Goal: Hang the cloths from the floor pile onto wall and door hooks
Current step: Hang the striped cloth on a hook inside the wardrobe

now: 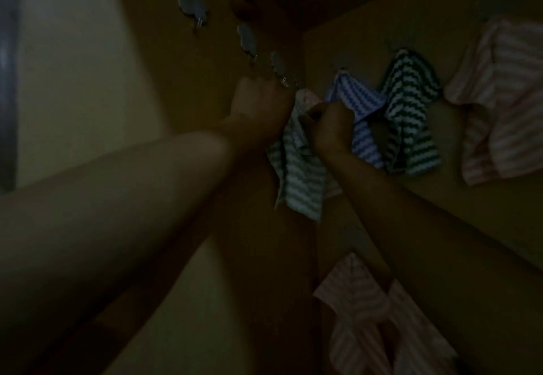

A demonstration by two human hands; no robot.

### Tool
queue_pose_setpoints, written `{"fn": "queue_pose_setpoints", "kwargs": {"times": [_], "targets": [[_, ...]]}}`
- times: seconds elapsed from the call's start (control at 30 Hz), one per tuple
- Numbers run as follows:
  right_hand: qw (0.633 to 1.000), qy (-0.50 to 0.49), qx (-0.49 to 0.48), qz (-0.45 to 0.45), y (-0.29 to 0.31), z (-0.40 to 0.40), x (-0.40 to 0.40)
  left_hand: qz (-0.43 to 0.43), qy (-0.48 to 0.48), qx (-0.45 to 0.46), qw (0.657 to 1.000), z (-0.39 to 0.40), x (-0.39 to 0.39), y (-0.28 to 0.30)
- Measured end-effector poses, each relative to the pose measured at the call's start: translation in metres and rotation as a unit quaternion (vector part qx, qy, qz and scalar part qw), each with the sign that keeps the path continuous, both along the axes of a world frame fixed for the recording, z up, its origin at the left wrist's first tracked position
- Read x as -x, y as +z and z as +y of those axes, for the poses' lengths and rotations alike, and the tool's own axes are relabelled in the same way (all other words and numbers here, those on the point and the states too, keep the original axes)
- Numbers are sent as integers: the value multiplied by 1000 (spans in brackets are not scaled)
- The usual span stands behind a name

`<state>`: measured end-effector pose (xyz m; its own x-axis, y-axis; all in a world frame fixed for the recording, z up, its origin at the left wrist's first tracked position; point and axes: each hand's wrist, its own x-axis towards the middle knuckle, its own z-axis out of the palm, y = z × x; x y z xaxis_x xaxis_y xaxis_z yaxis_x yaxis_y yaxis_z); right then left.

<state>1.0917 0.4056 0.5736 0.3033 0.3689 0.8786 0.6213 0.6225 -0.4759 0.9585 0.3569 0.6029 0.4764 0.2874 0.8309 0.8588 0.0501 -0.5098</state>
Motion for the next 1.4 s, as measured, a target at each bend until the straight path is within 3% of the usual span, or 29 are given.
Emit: {"fn": "queue_pose_setpoints", "kwargs": {"times": [0.2, 0.4, 0.6, 0.8, 0.9, 1.17, 1.4], "targets": [[999, 24, 26, -15, -29, -23, -8, -48, -37, 47, 997, -13, 3, -30], [993, -59, 86, -49, -49, -62, -6, -60, -72, 89, 992, -38, 12, -55], [972, -132, 138, -137, -86, -115, 11, -92, -118, 177, 973, -67, 33, -78], [932, -210, 223, -193, -107, -181, 42, -108, -145, 239, 954, -109, 69, -106], [924, -229, 233, -198, -120, -216, 58, -114, -153, 272, 943, -129, 88, -122], [861, -310, 347, -206, -162, -305, 84, -111, -179, 345, 915, -181, 120, -172], [842, -318, 406, -158, -203, -381, 103, -135, -227, 412, 872, -229, 132, -222]]}}
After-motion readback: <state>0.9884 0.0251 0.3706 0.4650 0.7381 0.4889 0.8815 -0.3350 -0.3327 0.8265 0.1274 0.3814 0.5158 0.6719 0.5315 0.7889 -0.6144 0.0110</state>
